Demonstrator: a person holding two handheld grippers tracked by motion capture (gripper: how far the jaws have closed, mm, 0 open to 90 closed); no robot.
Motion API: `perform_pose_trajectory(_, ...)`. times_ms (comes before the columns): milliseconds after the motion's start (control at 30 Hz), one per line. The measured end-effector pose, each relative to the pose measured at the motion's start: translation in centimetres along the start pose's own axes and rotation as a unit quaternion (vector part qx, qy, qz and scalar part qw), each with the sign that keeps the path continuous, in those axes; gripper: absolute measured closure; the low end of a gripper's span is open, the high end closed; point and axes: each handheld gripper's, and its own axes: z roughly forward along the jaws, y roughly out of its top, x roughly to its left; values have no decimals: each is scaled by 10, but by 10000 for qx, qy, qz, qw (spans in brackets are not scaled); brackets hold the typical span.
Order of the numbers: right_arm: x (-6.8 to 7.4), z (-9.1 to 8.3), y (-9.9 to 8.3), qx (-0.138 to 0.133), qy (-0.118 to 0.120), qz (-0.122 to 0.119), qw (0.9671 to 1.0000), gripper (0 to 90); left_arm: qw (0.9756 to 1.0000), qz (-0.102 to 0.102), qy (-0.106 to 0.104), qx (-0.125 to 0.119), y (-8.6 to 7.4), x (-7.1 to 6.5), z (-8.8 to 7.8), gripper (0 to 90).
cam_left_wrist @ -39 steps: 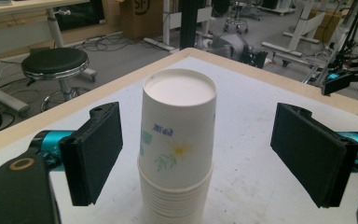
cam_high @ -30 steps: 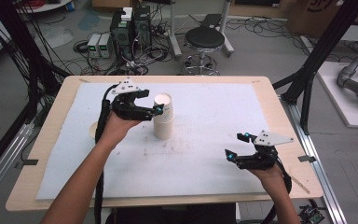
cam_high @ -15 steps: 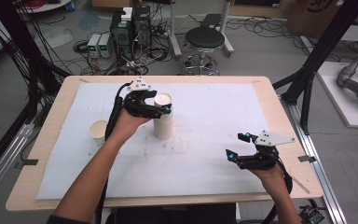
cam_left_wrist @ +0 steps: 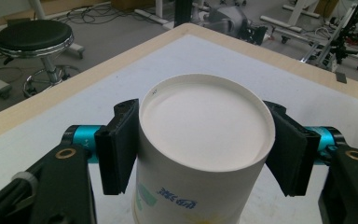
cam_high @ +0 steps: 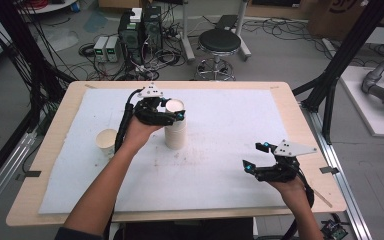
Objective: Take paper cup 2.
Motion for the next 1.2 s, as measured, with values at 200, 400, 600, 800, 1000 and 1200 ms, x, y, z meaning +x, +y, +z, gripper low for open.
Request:
perform_pose_trajectory(200, 0, 1, 0, 9, 9, -28, 10000, 193, 9996, -62, -65, -262, 4, 0, -6, 339)
perform_pose_trajectory(400, 1, 2, 0, 24, 16, 0, 10000, 193, 9988, 22, -83, -485, 13, -1, -18, 347)
perform_pose_trajectory(600, 1, 1, 1, 23, 10, -4, 10000, 193, 9974, 88, -90, -712, 25, -4, -30, 348)
perform_pose_trajectory(800, 3, 1, 2, 15, 22, -8, 10000, 193, 9951, 179, -104, -969, 39, -9, -44, 350)
perform_pose_trajectory(1000, 3, 1, 2, -19, 21, -19, 10000, 193, 9918, 248, -70, -1250, 49, -11, -58, 351)
perform_pose_trajectory(1200, 3, 1, 2, -11, 27, 3, 10000, 193, 9887, 276, -125, -1469, 54, -15, -69, 351)
